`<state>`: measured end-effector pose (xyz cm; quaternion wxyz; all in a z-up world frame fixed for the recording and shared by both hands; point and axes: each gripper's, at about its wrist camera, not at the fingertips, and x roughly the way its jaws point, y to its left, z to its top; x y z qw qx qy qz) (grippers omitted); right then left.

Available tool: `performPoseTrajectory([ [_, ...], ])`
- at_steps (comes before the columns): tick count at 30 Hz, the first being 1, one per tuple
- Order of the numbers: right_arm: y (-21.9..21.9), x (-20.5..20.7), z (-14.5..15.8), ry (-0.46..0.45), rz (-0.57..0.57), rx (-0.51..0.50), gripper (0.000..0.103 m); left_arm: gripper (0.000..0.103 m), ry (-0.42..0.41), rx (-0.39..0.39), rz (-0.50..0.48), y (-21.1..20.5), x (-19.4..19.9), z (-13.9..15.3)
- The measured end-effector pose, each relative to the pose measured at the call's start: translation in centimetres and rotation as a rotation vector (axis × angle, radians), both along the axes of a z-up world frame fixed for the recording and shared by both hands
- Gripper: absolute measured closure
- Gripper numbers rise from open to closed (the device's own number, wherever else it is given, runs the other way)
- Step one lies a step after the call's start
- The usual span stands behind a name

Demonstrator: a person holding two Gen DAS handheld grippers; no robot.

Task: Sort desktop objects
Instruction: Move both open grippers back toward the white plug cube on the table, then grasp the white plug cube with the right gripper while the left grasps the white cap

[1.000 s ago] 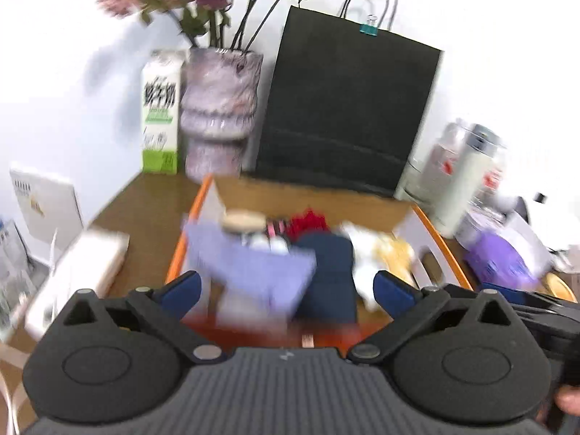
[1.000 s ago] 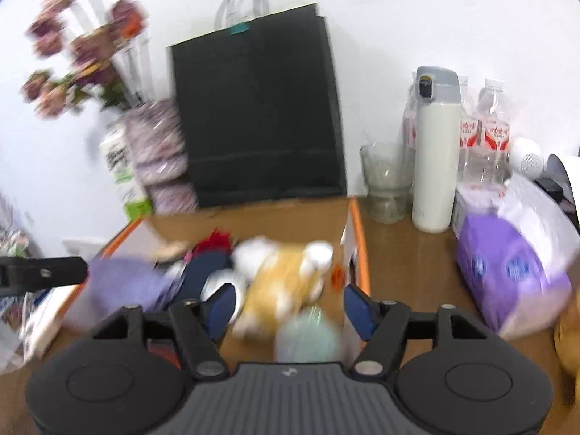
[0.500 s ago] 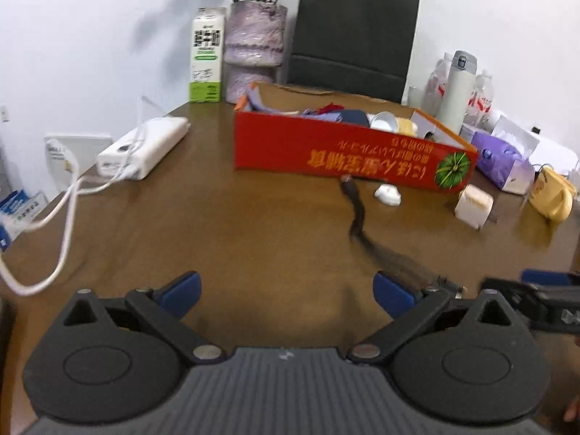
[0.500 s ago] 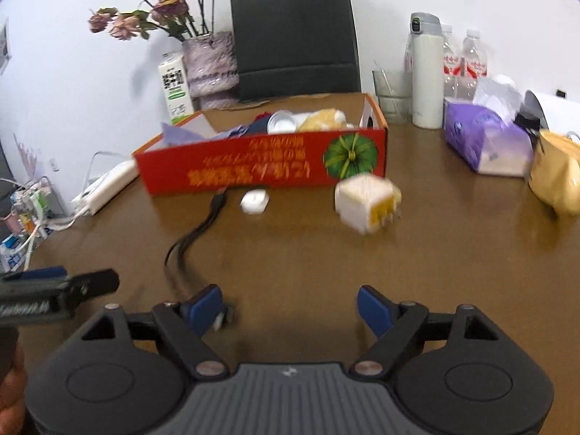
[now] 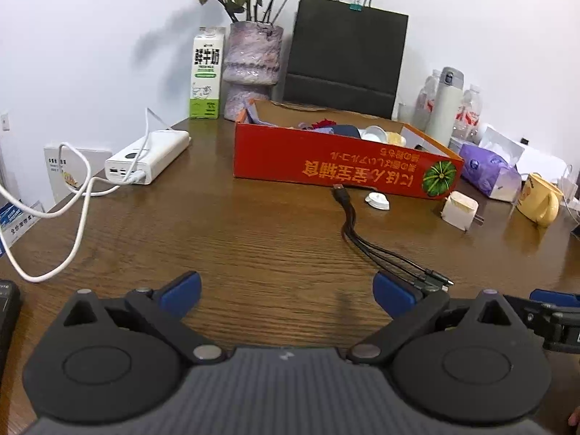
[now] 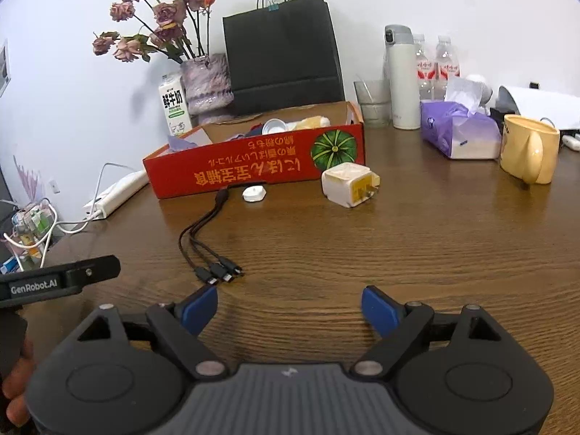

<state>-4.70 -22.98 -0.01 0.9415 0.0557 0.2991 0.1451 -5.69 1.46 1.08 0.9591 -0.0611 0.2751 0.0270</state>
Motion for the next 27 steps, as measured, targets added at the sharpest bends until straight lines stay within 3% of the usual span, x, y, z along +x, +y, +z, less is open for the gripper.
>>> performPoseTrajectory([
  [5, 0.0, 0.4, -0.1, 0.027, 0.0, 0.0, 0.017, 0.0, 0.015, 0.045, 0.004, -0.7, 0.3, -0.1],
  [8, -0.9, 1.7, 0.3, 0.06, 0.004, 0.043, 0.017, 0.002, -0.031, 0.05, -0.04, -1.3, 1.0, 0.8],
  [10, -1.7, 3.5, 0.7, 0.071, 0.013, 0.081, 0.019, 0.002, -0.032, 0.028, -0.091, -2.1, 3.0, 1.8],
  [13, -1.7, 7.3, 1.4, 0.037, -0.016, 0.01, 0.022, 0.007, -0.06, 0.084, -0.146, -4.2, 7.1, 2.7],
  [15, -1.2, 10.2, 1.6, 0.017, -0.019, -0.039, 0.03, 0.026, -0.045, 0.117, -0.198, -5.5, 10.4, 2.6],
  [17, -0.7, 12.7, 1.6, 0.012, -0.003, -0.078, 0.036, 0.043, 0.028, 0.128, -0.246, -6.7, 14.2, 2.0],
  [18, -0.4, 13.9, 1.6, 0.003, 0.008, -0.105, 0.037, 0.046, 0.06, 0.128, -0.258, -7.1, 15.8, 1.6],
  [21, 0.0, 15.7, 1.1, -0.025, 0.043, -0.157, 0.041, 0.047, 0.09, 0.175, -0.262, -8.3, 18.4, 0.2],
  [25, -0.4, 15.9, 0.4, -0.034, 0.09, -0.136, 0.053, 0.051, 0.118, 0.156, -0.304, -8.5, 19.8, -1.3],
  [27, -0.3, 15.5, 0.7, -0.03, 0.135, -0.108, 0.069, 0.051, 0.104, 0.148, -0.312, -8.3, 19.6, -1.5],
])
